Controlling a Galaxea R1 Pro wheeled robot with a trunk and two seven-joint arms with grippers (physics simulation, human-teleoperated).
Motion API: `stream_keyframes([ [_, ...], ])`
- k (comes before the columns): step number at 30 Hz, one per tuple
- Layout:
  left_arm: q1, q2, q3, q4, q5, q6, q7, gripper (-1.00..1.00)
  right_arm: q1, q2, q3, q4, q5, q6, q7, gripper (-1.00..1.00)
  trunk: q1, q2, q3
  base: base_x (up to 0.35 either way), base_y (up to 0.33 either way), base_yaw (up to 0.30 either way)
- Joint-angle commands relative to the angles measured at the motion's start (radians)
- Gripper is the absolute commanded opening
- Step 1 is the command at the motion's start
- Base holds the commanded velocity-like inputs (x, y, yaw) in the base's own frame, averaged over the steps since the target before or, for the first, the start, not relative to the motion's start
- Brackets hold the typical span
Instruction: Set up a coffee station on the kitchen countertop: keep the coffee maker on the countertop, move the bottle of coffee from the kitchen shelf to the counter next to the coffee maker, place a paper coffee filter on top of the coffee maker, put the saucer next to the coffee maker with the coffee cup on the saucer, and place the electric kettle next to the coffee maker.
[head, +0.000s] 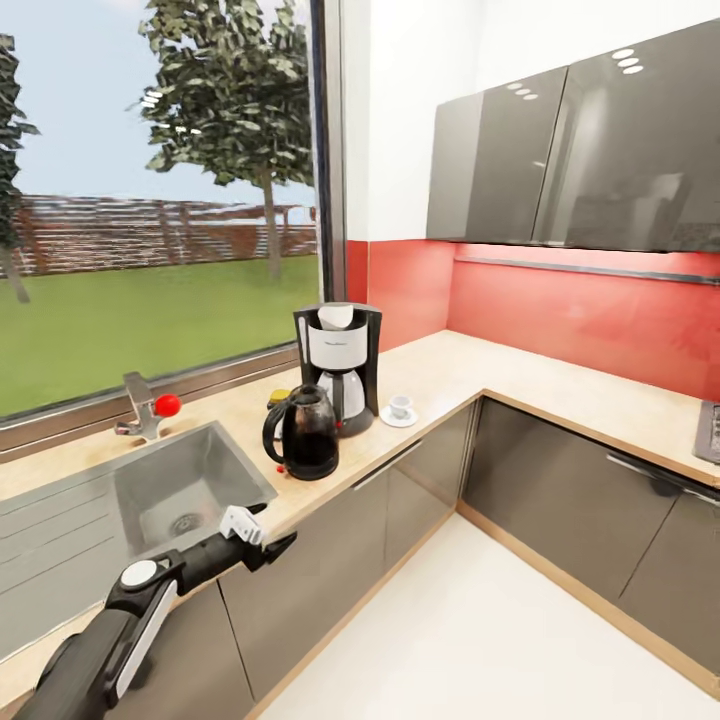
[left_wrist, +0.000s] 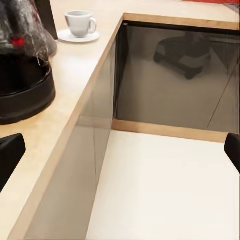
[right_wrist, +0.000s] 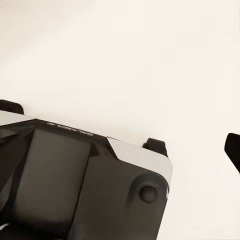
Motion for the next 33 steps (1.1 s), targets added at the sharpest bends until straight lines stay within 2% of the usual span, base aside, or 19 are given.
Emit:
stream_keyframes([
  [1, 0.000, 0.000, -0.001, -0.001, 0.006, 0.010, -0.002, 1.00, -0.001, 0.000, 0.006, -0.002, -0.001, 0.006, 0.002, 1.00, 0.001, -0.002, -0.002, 0.000, 0.000, -0.220],
  [23, 0.004, -0.008, -0.002, 0.021, 0.005, 0.009, 0.004, 1.00, -0.001, 0.000, 0.006, -0.002, -0.001, 0.006, 0.002, 1.00, 0.001, -0.002, -0.002, 0.000, 0.000, -0.257],
  [26, 0.016, -0.019, -0.002, 0.032, 0.003, 0.007, 0.003, 1.00, -0.001, 0.000, 0.006, -0.002, -0.001, 0.006, 0.002, 1.00, 0.001, -0.002, -0.002, 0.000, 0.000, -0.263],
  [33, 0.022, -0.027, -0.002, 0.044, 0.000, 0.004, 0.003, 1.00, -0.001, 0.000, 0.006, -0.002, 0.000, 0.006, 0.002, 1.00, 0.001, -0.002, -0.002, 0.000, 0.000, -0.263],
])
